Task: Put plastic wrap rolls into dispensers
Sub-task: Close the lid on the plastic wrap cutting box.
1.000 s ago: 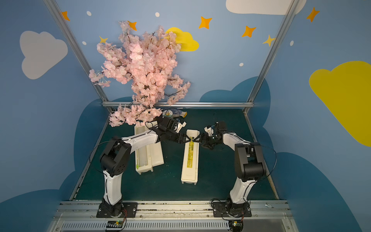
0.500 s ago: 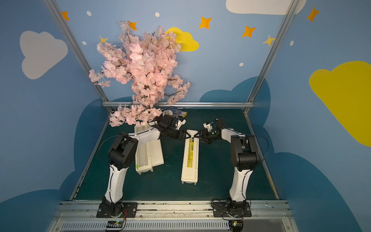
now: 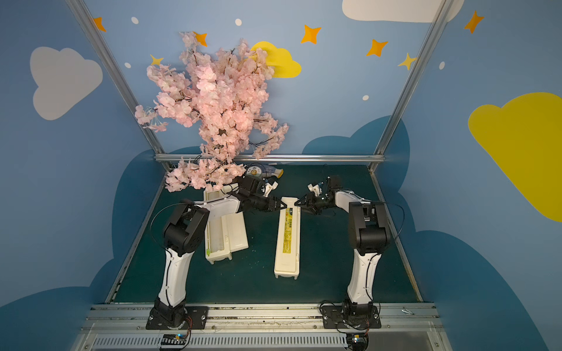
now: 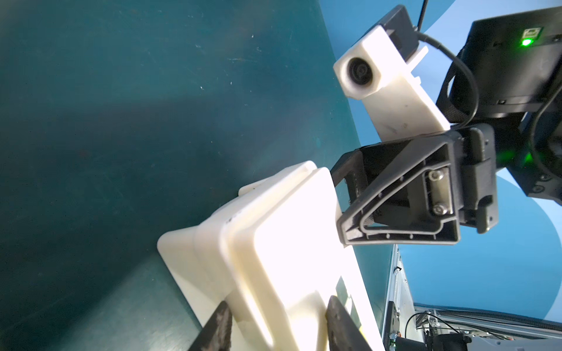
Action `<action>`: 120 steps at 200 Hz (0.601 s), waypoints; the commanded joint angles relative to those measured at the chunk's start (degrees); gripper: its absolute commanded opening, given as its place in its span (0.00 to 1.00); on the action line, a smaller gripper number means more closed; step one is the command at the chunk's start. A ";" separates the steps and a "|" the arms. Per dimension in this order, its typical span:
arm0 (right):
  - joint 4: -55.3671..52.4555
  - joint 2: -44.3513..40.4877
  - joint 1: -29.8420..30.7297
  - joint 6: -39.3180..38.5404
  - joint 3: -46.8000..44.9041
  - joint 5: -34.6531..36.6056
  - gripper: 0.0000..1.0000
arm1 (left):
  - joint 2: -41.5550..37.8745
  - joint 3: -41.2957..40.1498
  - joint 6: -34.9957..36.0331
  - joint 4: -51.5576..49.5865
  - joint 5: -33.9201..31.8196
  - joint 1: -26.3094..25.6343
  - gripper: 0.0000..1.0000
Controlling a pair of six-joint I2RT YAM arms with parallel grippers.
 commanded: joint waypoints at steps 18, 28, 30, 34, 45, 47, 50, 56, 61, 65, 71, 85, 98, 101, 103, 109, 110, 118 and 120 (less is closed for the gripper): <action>-3.31 0.84 6.44 -1.73 -2.43 4.03 0.50 | 2.18 -4.40 1.98 -3.70 -2.39 -2.41 0.49; -3.48 -0.29 6.10 -2.07 -2.35 4.60 0.51 | 0.87 -4.43 2.77 -3.95 -3.72 -2.49 0.54; -3.57 -0.46 5.91 -2.28 -2.25 4.73 0.51 | 0.65 -4.42 2.92 -4.01 -3.98 -2.49 0.56; -3.82 -0.94 5.88 -2.44 -2.03 5.13 0.53 | 0.16 -4.35 3.10 -4.14 -4.57 -2.53 0.59; -4.81 -1.96 5.36 -3.02 -1.08 6.64 0.56 | -0.73 -3.87 3.51 -4.15 -5.69 -2.49 0.64; -4.92 -2.22 5.35 -3.17 -0.95 7.00 0.56 | -0.85 -3.71 3.48 -4.15 -5.77 -2.47 0.64; -5.03 -2.71 5.28 -3.32 -0.78 7.56 0.56 | -1.00 -3.54 3.64 -4.15 -5.92 -2.42 0.65; -4.52 -3.97 5.14 -3.73 -0.80 8.98 0.59 | -1.33 -3.05 4.00 -4.20 -6.21 -2.42 0.68; -4.15 -5.32 5.18 -3.94 -1.02 10.48 0.64 | -1.61 -2.64 4.24 -4.32 -6.68 -2.58 0.69; -3.81 -6.33 5.23 -4.29 -1.22 11.65 0.69 | -1.92 -2.35 4.58 -4.33 -6.91 -2.50 0.70; -3.56 -7.73 5.17 -4.79 -1.27 12.93 0.73 | -2.26 -2.03 5.12 -4.33 -7.14 -2.49 0.71; -5.00 -9.35 4.97 -5.89 -0.23 15.11 0.75 | -3.09 -1.24 6.29 -4.59 -7.98 -2.40 0.72; -8.17 -9.63 4.91 -7.02 1.32 16.31 0.77 | -3.52 -0.44 7.22 -5.56 -8.36 -2.41 0.72; -8.98 -9.73 5.00 -7.32 1.65 16.66 0.77 | -3.69 -0.36 7.43 -5.90 -8.62 -2.46 0.72; -9.41 -9.85 5.09 -7.48 1.76 16.84 0.77 | -3.85 -0.30 7.54 -6.02 -8.77 -2.46 0.72; -10.41 -10.43 5.28 -7.95 1.78 17.43 0.77 | -4.44 -0.57 7.89 -6.05 -9.21 -2.41 0.72; -10.54 -10.57 5.27 -8.02 1.76 17.58 0.77 | -4.59 -0.73 7.92 -6.02 -9.27 -2.40 0.72; -11.57 -12.01 5.81 -8.36 1.13 19.75 0.77 | -5.82 -1.61 8.25 -5.70 -10.02 -2.41 0.72; -11.88 -12.44 6.02 -8.40 0.88 20.47 0.77 | -6.27 -1.91 8.29 -5.59 -10.26 -2.40 0.72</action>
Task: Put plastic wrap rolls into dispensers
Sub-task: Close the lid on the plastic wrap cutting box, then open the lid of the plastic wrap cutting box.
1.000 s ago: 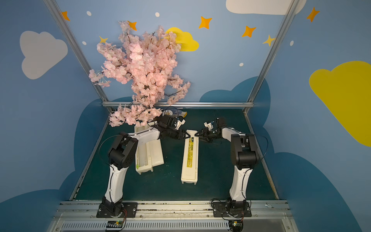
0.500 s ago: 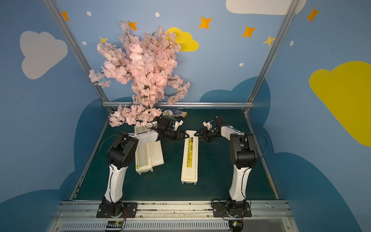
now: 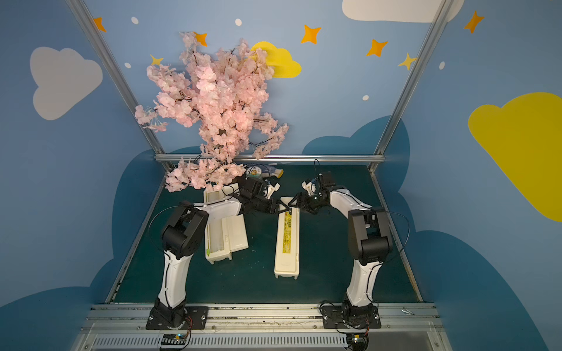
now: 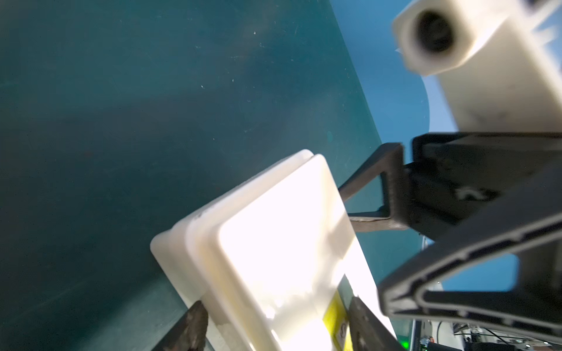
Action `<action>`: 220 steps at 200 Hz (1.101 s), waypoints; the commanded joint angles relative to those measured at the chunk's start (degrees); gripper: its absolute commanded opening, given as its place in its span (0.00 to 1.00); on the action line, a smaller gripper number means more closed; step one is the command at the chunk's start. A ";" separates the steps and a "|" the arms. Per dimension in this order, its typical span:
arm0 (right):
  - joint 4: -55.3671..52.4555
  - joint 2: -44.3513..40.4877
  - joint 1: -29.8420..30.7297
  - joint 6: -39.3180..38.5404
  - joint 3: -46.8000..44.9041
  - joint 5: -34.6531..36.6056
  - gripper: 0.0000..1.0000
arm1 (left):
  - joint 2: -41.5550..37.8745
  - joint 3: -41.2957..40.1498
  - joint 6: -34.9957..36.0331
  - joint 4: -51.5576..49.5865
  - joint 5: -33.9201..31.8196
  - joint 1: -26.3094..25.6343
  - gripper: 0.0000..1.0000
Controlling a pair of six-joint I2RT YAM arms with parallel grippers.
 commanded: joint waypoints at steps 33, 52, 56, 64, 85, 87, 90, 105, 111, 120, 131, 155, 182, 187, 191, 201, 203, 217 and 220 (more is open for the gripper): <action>-14.60 -11.56 5.36 -1.61 -0.67 21.32 0.80 | -12.48 -7.08 4.87 -4.73 -8.84 0.35 0.74; -21.34 -13.73 11.39 4.24 1.10 34.32 0.90 | -18.61 -11.57 6.13 -5.05 -10.19 1.66 0.74; -22.66 -13.76 12.76 5.12 1.67 35.68 0.91 | -19.84 -12.41 6.52 -5.21 -10.36 1.96 0.74; -24.81 -13.62 15.19 6.80 2.78 37.39 0.91 | -21.89 -13.86 7.40 -5.68 -10.76 2.59 0.74; -25.86 -13.45 20.02 10.50 2.96 36.55 0.91 | -25.81 -17.10 8.71 -7.00 -11.31 4.42 0.74; -25.97 -13.49 20.48 11.07 2.87 36.99 0.91 | -26.09 -17.47 8.79 -7.02 -11.31 4.54 0.74; -26.22 -13.50 21.12 12.01 2.70 37.73 0.91 | -26.56 -17.76 8.81 -7.02 -11.31 4.84 0.74; -26.81 -13.13 23.51 16.17 2.20 39.55 0.91 | -28.29 -19.84 8.40 -7.07 -10.74 6.28 0.73; -27.10 -12.75 24.55 17.47 2.41 40.09 0.91 | -28.88 -20.58 8.17 -7.02 -10.18 6.74 0.73; -28.30 -11.87 26.12 18.93 3.12 41.81 0.91 | -29.74 -21.67 8.04 -6.65 -9.51 7.15 0.73; -29.53 -10.71 27.74 20.05 4.15 44.08 0.90 | -30.75 -23.00 8.11 -5.99 -8.87 7.33 0.72; -31.84 -7.60 29.68 21.86 7.39 47.07 0.88 | -32.03 -24.84 8.68 -5.87 -7.94 7.66 0.72; -33.32 -3.86 31.07 23.21 10.43 48.65 0.86 | -32.84 -26.11 9.34 -6.13 -6.85 8.30 0.71; -33.47 -3.29 31.17 23.47 10.79 48.74 0.86 | -33.07 -26.36 9.43 -6.14 -6.71 8.44 0.71; -33.50 -2.87 31.26 23.79 10.83 48.65 0.85 | -33.24 -26.58 9.55 -6.14 -6.65 8.46 0.71; -33.24 -2.28 31.35 24.52 10.57 48.27 0.85 | -33.63 -27.10 9.72 -6.14 -6.43 8.82 0.71; -33.13 -2.21 31.35 24.61 10.38 48.22 0.85 | -33.72 -27.19 9.77 -6.14 -6.40 8.87 0.71; -32.68 -2.32 31.40 25.55 9.50 48.36 0.82 | -34.30 -27.81 10.16 -6.19 -5.96 9.43 0.71; -32.71 -2.50 31.36 25.72 9.30 48.42 0.82 | -34.40 -27.90 10.20 -6.22 -5.92 9.52 0.71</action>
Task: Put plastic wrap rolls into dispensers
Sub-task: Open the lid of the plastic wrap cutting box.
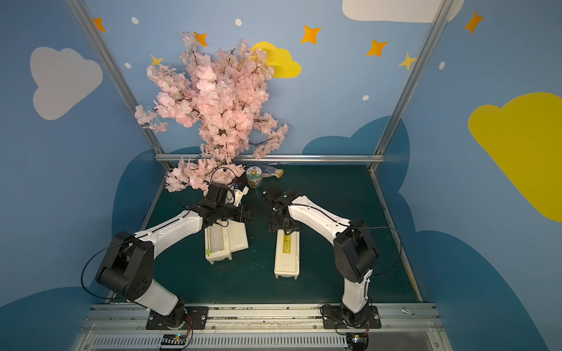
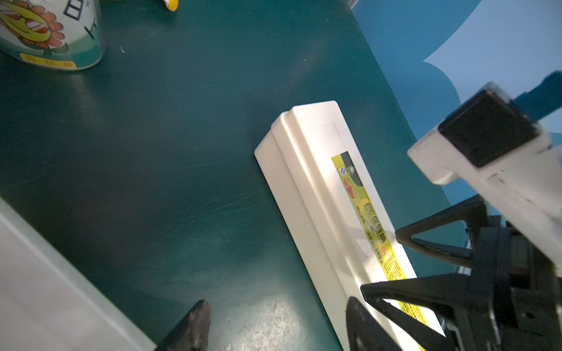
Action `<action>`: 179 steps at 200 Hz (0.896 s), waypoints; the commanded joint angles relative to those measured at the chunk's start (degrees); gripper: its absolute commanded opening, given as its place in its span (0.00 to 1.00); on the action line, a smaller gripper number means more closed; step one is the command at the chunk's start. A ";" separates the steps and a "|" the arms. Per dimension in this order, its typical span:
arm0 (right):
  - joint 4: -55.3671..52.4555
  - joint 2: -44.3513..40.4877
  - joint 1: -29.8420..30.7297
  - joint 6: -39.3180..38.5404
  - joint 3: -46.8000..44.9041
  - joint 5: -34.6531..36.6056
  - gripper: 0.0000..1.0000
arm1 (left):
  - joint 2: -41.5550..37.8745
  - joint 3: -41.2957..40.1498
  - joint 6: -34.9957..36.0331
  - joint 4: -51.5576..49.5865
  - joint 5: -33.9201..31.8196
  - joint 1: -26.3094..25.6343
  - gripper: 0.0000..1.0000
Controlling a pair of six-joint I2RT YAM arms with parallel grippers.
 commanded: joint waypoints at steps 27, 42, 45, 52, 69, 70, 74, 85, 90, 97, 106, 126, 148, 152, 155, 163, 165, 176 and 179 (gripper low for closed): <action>-0.78 -2.25 0.27 3.50 -2.82 2.27 0.80 | -2.43 -1.24 2.03 -0.81 2.54 1.75 0.70; -1.12 -3.12 0.20 3.44 -3.67 2.60 0.80 | -2.26 -1.24 1.97 -0.69 2.97 1.95 0.70; -1.17 -3.02 0.21 3.41 -3.70 2.56 0.81 | -2.11 -1.24 1.96 -0.64 3.09 1.97 0.70; -1.41 -2.74 0.26 3.31 -3.88 2.44 0.80 | -2.00 -1.24 1.79 -0.44 3.25 2.06 0.70; -0.55 -1.48 0.44 2.80 -3.79 1.12 0.80 | -1.48 -1.16 1.39 -0.15 3.79 2.14 0.70; -0.52 -1.34 0.49 2.84 -3.78 1.08 0.80 | -1.47 -1.11 1.37 -0.15 3.83 2.18 0.70; -0.42 -0.92 0.49 2.80 -3.52 1.02 0.80 | -1.38 -1.07 1.44 -0.15 3.94 2.14 0.70; -0.76 0.19 0.75 2.79 -2.73 1.19 0.80 | -1.20 -1.05 1.34 -0.24 4.04 2.14 0.70; -0.93 0.61 0.91 2.79 -2.49 1.34 0.80 | -1.20 -1.07 1.31 -0.32 3.97 2.21 0.70; -1.23 1.16 1.06 2.79 -2.09 1.69 0.78 | -1.20 -1.07 1.46 -0.33 3.97 2.14 0.70; -1.72 1.57 1.19 2.97 -1.89 2.02 0.75 | -1.20 -1.07 1.56 -0.46 3.97 2.14 0.70; -1.76 1.90 1.15 2.70 -2.19 2.27 0.69 | -1.06 -0.98 1.87 -0.67 3.97 2.14 0.69; -2.42 2.90 1.10 2.23 -1.56 2.29 0.68 | -0.94 -0.82 2.00 -1.06 3.71 2.14 0.69; -2.42 3.04 1.17 2.18 -1.51 2.35 0.65 | -0.94 -0.81 1.97 -1.17 3.70 2.18 0.69; -2.39 3.08 1.16 2.06 -1.52 2.23 0.63 | -0.94 -0.73 2.02 -1.20 3.72 2.14 0.69; -2.04 2.98 1.10 1.76 -1.45 1.93 0.59 | -0.96 -0.72 1.96 -1.28 3.79 2.09 0.69; -1.95 2.96 1.12 1.64 -1.41 1.88 0.58 | -0.94 -0.67 2.00 -1.29 3.79 2.06 0.69; -1.35 2.22 1.08 1.28 -1.45 1.56 0.54 | -0.85 -0.50 2.09 -1.33 4.07 1.90 0.68; -0.96 1.84 1.11 1.08 -1.52 1.46 0.52 | -0.71 -0.41 2.12 -1.35 4.18 1.81 0.68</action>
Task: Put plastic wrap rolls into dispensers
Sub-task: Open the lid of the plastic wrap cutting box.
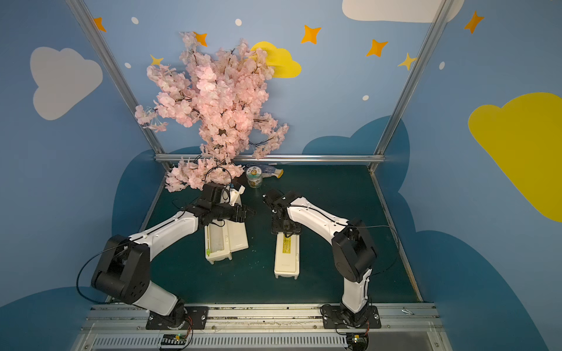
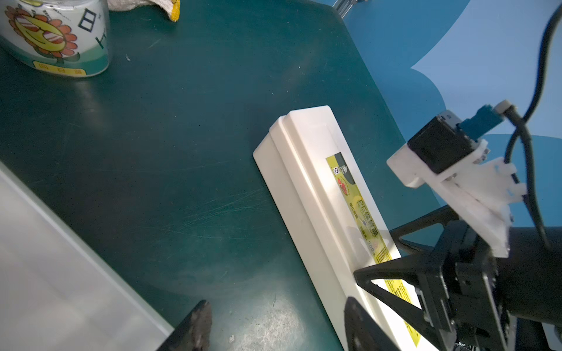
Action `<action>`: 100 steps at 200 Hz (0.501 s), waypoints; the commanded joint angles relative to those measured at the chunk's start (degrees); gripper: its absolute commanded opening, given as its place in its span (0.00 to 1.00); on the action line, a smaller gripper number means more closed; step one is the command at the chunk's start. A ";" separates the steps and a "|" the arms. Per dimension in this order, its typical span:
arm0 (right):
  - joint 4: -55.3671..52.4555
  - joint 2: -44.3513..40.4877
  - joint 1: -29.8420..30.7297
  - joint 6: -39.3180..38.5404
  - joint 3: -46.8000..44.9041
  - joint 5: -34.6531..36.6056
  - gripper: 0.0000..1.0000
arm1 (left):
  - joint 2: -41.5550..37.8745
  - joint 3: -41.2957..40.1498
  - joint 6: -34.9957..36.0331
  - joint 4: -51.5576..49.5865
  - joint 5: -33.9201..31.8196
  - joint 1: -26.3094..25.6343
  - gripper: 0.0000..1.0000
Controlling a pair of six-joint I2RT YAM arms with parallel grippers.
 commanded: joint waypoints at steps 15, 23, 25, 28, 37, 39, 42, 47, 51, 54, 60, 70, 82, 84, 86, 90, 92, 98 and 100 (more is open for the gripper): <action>3.07 -1.65 0.30 -2.55 -1.65 -0.96 0.46 | 1.14 0.88 1.97 -1.52 1.98 -0.69 0.65; 5.08 -3.76 0.06 -2.89 -3.21 -1.70 0.43 | 1.57 1.16 2.26 -1.62 2.28 -1.20 0.62; 5.64 -4.29 -0.04 -3.10 -3.64 -1.96 0.42 | 1.70 1.23 2.31 -1.56 2.44 -1.32 0.61; 6.51 -5.10 -0.22 -3.49 -4.30 -2.56 0.41 | 1.93 1.32 2.35 -1.42 2.80 -1.45 0.59; 9.20 -7.29 -0.94 -4.95 -6.34 -5.02 0.39 | 2.66 1.64 2.46 -0.84 4.07 -2.01 0.48; 9.66 -7.69 -1.12 -5.22 -6.69 -5.56 0.38 | 2.80 1.68 2.43 -0.70 4.40 -2.12 0.45; 10.16 -8.32 -1.42 -5.50 -7.34 -6.24 0.37 | 3.08 1.84 2.30 -0.50 4.66 -2.43 0.40; 11.04 -9.27 -1.86 -6.00 -8.07 -7.26 0.37 | 3.49 2.00 2.11 0.08 5.22 -2.87 0.34; 12.08 -10.04 -2.22 -6.78 -8.89 -8.51 0.37 | 3.83 2.04 2.08 0.51 5.85 -3.38 0.31; 12.84 -10.65 -2.54 -7.42 -9.31 -9.48 0.36 | 4.06 2.17 2.05 1.09 6.21 -3.67 0.28; 13.67 -11.73 -2.89 -8.04 -10.53 -10.28 0.35 | 4.69 2.48 2.01 1.72 6.52 -4.48 0.22; 15.15 -13.60 -3.54 -9.12 -12.11 -11.45 0.36 | 5.99 3.73 2.18 1.74 6.43 -5.93 0.15; 15.94 -15.42 -4.59 -10.44 -13.42 -12.97 0.36 | 7.80 5.66 2.24 1.28 6.63 -7.52 0.11; 16.00 -15.64 -4.76 -10.62 -13.56 -13.17 0.37 | 8.09 6.01 2.20 1.28 6.74 -7.76 0.10; 16.15 -15.91 -4.96 -10.86 -13.76 -13.46 0.37 | 8.47 6.35 2.19 1.28 6.94 -8.01 0.10; 16.57 -16.40 -5.38 -11.42 -14.18 -14.45 0.37 | 9.07 6.96 2.05 1.40 7.22 -8.47 0.09; 16.82 -16.63 -5.62 -11.65 -14.38 -14.92 0.37 | 9.26 7.28 2.00 1.44 7.28 -8.74 0.09; 17.27 -17.28 -6.22 -12.05 -14.98 -15.71 0.37 | 10.18 8.21 1.85 1.66 7.38 -9.57 0.08; 17.32 -17.47 -6.42 -12.09 -15.11 -15.85 0.37 | 10.46 8.51 1.86 1.70 7.32 -9.83 0.07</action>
